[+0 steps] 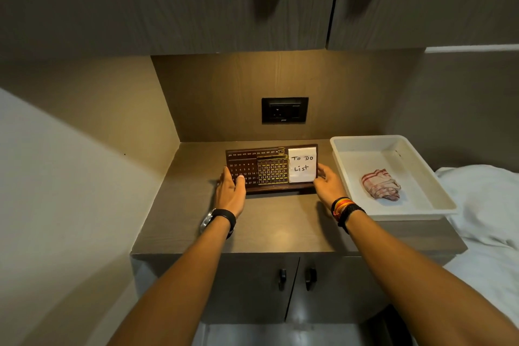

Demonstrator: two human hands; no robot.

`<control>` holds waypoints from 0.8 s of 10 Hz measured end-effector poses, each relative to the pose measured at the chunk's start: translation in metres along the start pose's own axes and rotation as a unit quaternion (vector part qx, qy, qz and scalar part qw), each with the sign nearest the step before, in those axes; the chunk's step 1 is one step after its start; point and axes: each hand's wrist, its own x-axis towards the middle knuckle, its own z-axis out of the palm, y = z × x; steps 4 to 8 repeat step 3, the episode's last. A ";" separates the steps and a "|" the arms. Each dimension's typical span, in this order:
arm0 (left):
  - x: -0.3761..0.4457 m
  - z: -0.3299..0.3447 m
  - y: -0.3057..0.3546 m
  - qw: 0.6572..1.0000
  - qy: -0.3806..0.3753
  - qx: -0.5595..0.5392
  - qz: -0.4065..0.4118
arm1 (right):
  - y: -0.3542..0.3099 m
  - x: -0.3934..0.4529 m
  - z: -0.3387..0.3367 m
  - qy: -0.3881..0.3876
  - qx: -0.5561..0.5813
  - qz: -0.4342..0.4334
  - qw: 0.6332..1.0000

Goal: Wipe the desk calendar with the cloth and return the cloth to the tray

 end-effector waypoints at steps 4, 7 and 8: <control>-0.031 -0.011 -0.007 0.986 0.047 0.068 0.145 | 0.014 -0.119 -0.003 0.053 0.045 -0.052 0.996; -0.031 -0.011 -0.007 0.986 0.047 0.068 0.145 | 0.014 -0.119 -0.003 0.053 0.045 -0.052 0.996; -0.031 -0.011 -0.007 0.986 0.047 0.068 0.145 | 0.014 -0.119 -0.003 0.053 0.045 -0.052 0.996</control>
